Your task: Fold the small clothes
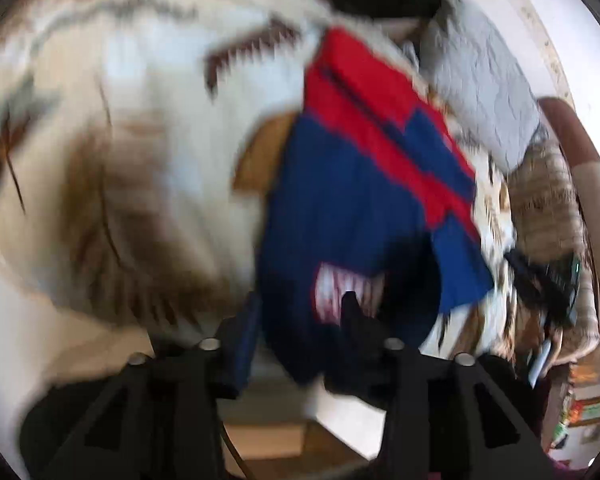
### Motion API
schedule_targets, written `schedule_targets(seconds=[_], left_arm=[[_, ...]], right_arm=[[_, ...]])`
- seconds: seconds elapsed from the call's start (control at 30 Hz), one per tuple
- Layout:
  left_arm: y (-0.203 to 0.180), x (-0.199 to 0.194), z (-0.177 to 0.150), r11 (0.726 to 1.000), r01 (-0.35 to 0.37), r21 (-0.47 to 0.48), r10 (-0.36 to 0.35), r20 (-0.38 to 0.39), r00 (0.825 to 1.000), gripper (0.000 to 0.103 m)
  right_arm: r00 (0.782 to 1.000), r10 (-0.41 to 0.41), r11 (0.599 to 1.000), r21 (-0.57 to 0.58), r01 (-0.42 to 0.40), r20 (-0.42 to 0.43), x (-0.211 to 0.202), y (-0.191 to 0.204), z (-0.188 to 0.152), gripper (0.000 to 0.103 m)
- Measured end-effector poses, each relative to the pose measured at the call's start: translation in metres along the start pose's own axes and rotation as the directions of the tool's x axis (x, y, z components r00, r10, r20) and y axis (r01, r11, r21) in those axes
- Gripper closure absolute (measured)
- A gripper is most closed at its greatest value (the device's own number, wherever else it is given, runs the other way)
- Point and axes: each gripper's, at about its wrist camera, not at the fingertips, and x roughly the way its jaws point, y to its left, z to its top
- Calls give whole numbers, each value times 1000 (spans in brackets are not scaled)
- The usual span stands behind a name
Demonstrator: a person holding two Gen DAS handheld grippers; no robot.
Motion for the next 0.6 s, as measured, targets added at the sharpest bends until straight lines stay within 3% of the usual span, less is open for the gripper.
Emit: schedule_targets(seconds=[0.03, 0.07, 0.1, 0.13, 0.23, 0.43, 0.5, 0.53, 0.57, 0.6], left_arm=[[1, 6, -8, 1000, 16, -12, -17, -14, 1000, 55], [4, 11, -14, 999, 34, -31, -34, -25, 999, 54], [4, 15, -19, 998, 45, -52, -47, -36, 998, 52], [5, 17, -20, 996, 55, -65, -58, -42, 997, 50], [7, 18, -25, 991, 103, -91, -106, -29, 994, 50], [16, 5, -40, 977, 137, -162, -143, -25, 989, 49], [19, 3, -47, 976, 126, -177, -134, -30, 991, 42], [20, 3, -50, 974, 125, -188, -134, -32, 991, 37], [20, 7, -52, 972, 124, -201, -133, -34, 990, 37], [24, 9, -54, 969, 121, -214, -133, -38, 990, 37]], right_arm=[[1000, -18, 1000, -6, 18, -4, 0, 0, -2, 73], [999, -36, 999, -15, 36, -14, 2, 1, -3, 44], [999, -38, 999, -19, 38, -17, 3, 1, -3, 28], [1000, -26, 1000, -11, 26, 3, 5, 1, -3, 20], [1000, -18, 997, -69, 18, -3, 21, 6, 6, 20], [989, -96, 962, -266, 64, -110, 79, 28, 10, 22], [969, -183, 928, -354, 115, -167, 104, 35, -2, 37], [956, -219, 915, -382, 132, -194, 113, 36, -9, 57], [947, -271, 881, -439, 173, -170, 115, 40, -17, 70], [945, -299, 848, -491, 199, -133, 112, 45, -25, 76]])
